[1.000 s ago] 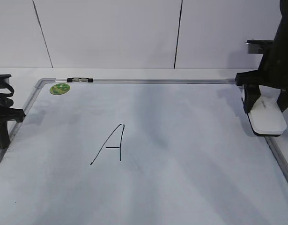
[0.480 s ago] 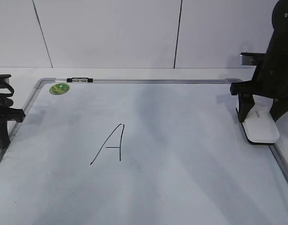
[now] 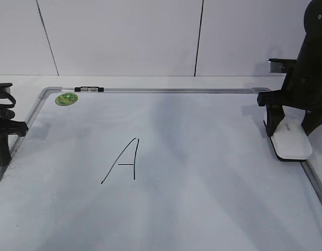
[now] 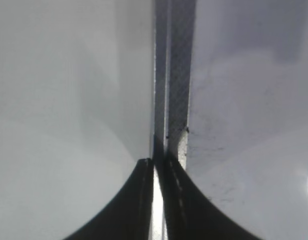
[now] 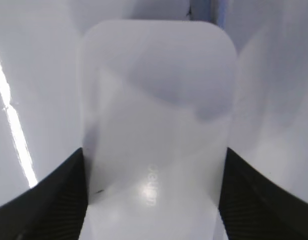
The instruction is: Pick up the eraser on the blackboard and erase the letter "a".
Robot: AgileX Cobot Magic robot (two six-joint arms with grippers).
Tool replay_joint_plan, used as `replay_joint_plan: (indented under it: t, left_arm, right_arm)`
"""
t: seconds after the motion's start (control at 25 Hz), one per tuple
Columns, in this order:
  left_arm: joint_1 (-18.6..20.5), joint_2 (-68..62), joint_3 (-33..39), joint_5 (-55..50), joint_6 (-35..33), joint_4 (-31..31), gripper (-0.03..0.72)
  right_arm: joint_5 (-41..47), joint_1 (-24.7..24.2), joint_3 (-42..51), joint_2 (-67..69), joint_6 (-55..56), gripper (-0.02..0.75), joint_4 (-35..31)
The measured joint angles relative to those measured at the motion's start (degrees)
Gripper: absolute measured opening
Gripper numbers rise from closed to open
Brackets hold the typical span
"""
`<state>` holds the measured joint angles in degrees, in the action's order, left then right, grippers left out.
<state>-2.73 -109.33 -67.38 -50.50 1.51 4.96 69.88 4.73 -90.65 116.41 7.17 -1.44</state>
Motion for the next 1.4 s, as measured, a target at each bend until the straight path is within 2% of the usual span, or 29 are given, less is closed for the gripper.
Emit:
replay_joint_plan:
  t: [0.92,1.4]
  left_arm:
    - [0.00,0.00,0.00,0.00,0.00,0.00,0.046]
    - [0.00,0.00,0.00,0.00,0.00,0.00,0.046]
  right_arm:
    - [0.00,0.00,-0.13,2.33,0.00,0.566,-0.14]
    - [0.00,0.00,-0.13,2.36,-4.32,0.602,-1.48]
